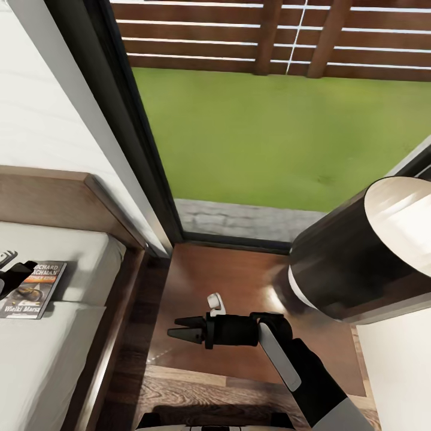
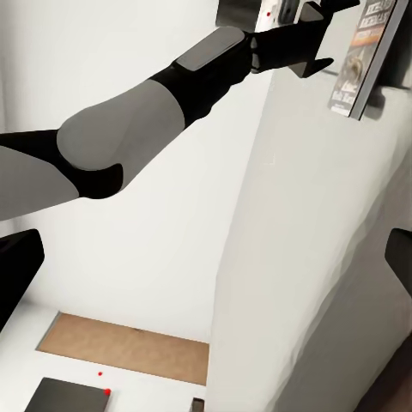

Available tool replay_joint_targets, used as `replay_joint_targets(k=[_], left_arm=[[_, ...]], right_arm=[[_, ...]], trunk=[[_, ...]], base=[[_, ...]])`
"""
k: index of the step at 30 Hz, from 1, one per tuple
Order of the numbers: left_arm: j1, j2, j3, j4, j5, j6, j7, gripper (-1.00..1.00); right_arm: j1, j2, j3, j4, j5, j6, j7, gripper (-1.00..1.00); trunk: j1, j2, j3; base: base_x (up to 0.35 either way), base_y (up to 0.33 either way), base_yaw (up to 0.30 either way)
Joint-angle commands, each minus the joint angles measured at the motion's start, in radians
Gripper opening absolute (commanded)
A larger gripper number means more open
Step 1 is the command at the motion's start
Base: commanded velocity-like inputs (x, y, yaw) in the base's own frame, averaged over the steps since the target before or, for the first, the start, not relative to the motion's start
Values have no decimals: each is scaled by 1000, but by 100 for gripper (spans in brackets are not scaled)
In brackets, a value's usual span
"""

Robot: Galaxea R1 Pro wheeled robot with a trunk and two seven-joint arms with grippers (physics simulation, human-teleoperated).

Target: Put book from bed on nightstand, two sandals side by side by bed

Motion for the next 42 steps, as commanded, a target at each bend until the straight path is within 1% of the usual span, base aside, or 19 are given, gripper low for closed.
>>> replay_joint_targets(k=[1,30,34,42], left_arm=[[0,0,2,-2,10,6,5,100],[0,-1,0,-1,10,1,5,100],[0,-2,0,0,10,1,5,100],[0,-2,0,0,10,1,5,100]], right_arm=[[-1,0,0,0,-5,6,0,100],[0,0,0,0,-5,6,0,100],[0,0,0,0,-5,6,0,100],[0,0,0,0,-5,6,0,100]], trunk=[[0,0,0],[0,0,0],[15,-28,-13],[15,-28,-13]], base=[[0,0,0],[6,18,0],[0,0,0],[0,0,0]])
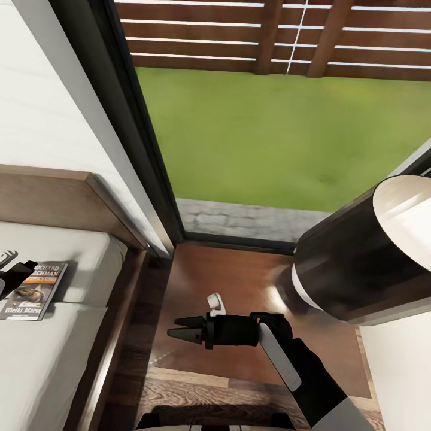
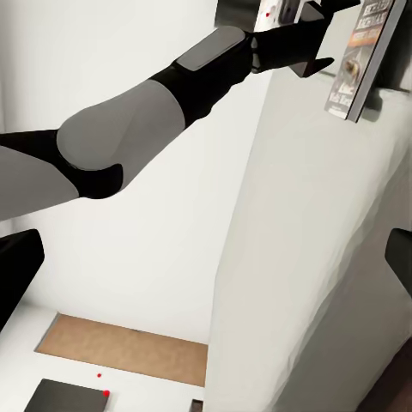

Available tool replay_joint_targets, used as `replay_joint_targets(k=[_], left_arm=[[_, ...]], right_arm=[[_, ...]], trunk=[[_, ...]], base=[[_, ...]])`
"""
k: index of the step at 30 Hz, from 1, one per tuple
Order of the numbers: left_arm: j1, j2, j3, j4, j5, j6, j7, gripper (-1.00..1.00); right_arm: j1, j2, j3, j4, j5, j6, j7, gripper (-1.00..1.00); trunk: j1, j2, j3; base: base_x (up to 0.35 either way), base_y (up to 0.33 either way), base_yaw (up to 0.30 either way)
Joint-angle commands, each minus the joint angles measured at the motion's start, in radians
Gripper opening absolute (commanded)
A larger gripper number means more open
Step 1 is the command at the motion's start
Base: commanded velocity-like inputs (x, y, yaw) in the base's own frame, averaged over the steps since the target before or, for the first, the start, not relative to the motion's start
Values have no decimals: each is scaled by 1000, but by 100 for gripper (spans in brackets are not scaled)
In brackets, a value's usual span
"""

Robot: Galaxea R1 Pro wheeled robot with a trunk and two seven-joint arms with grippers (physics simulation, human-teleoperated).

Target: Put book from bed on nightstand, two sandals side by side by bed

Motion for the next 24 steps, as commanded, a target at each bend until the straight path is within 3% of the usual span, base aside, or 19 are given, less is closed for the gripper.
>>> replay_joint_targets(k=[1,24], left_arm=[[0,0,2,-2,10,6,5,100],[0,0,2,-2,10,6,5,100]], right_arm=[[-1,0,0,0,-5,6,0,100],[-1,0,0,0,-5,6,0,100]], trunk=[[0,0,0],[0,0,0]], base=[[0,0,0],[12,31,0]])
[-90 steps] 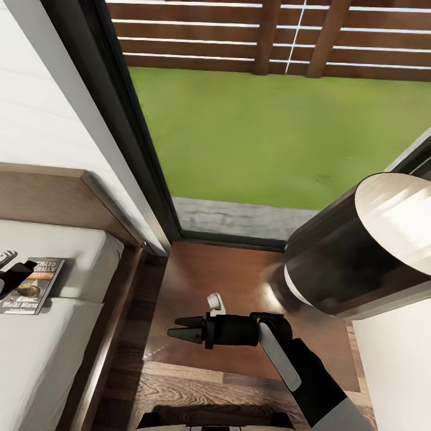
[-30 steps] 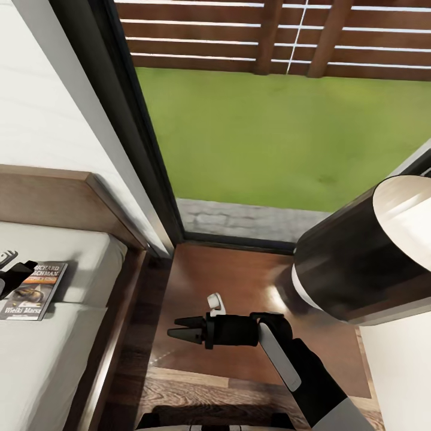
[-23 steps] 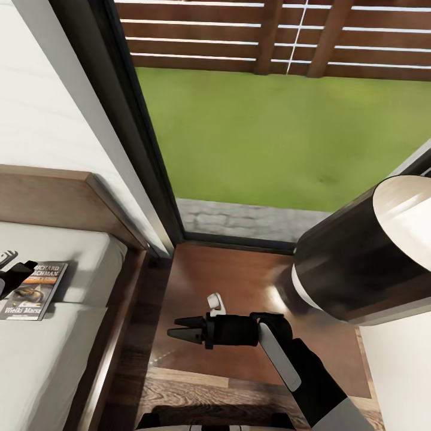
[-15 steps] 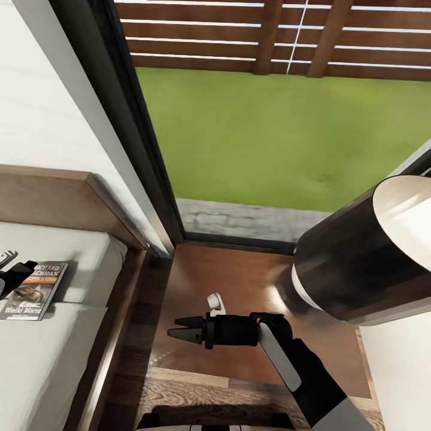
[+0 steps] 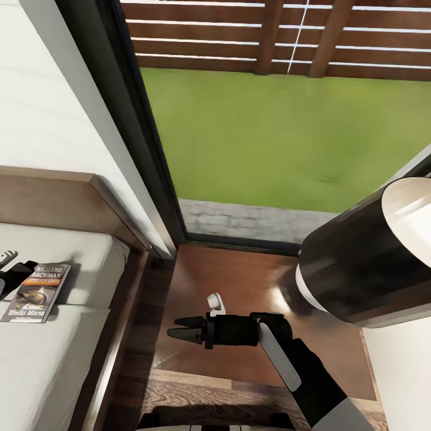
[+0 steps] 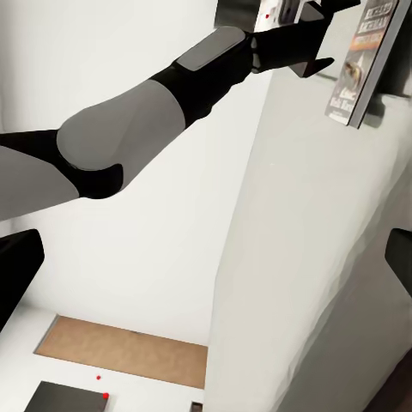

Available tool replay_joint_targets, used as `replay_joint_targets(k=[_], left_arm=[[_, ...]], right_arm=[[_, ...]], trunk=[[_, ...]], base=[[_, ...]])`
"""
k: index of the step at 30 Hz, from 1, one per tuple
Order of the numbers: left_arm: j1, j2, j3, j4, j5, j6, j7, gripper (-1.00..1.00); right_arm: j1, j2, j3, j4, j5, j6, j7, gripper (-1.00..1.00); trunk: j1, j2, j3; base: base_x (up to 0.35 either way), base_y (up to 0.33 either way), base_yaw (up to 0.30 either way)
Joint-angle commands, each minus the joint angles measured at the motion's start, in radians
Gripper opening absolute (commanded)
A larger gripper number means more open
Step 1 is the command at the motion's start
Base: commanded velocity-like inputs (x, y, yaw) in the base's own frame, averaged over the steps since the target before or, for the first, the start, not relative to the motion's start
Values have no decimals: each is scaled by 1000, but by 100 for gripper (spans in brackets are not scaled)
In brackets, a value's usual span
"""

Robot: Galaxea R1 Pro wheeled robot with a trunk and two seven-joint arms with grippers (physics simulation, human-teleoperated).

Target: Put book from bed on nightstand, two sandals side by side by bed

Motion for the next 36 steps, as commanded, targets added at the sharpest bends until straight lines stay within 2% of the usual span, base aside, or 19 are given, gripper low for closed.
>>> replay_joint_targets(k=[1,36], left_arm=[[0,0,2,-2,10,6,5,100],[0,0,2,0,10,6,5,100]], right_arm=[[0,0,0,0,-5,6,0,100],[0,0,0,0,-5,6,0,100]], trunk=[[0,0,0],[0,0,0]], base=[[1,2,0],[0,0,0]])
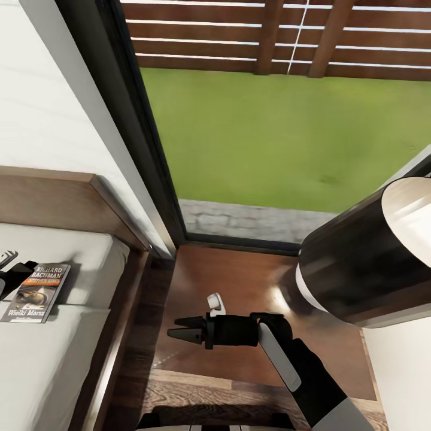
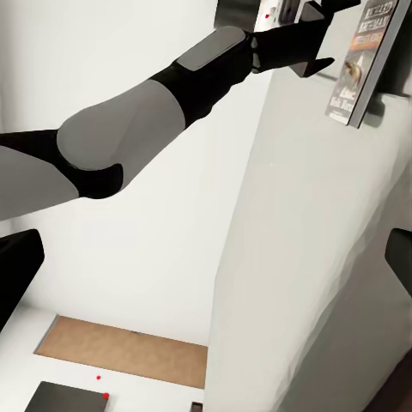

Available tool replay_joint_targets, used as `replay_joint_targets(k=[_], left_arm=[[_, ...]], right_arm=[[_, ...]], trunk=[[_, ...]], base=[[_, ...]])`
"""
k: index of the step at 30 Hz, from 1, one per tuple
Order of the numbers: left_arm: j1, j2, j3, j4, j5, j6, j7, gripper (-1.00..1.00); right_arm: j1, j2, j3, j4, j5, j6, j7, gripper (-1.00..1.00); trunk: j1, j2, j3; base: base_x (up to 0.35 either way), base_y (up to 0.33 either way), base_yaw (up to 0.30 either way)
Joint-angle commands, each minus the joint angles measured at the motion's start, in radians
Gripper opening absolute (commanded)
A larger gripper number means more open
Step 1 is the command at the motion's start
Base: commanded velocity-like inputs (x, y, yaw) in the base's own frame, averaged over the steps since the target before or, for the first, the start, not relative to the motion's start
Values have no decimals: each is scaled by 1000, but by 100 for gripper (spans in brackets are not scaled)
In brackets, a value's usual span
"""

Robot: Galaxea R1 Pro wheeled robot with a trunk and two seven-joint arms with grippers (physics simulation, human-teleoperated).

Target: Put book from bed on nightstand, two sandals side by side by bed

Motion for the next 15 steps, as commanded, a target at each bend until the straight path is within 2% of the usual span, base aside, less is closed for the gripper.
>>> replay_joint_targets(k=[1,4,15], left_arm=[[0,0,2,-2,10,6,5,100],[0,0,2,-2,10,6,5,100],[0,0,2,-2,10,6,5,100]], right_arm=[[0,0,0,0,-5,6,0,100],[-1,0,0,0,-5,6,0,100],[0,0,0,0,-5,6,0,100]], trunk=[[0,0,0],[11,-21,-10],[11,-21,-10]], base=[[0,0,0],[0,0,0],[0,0,0]])
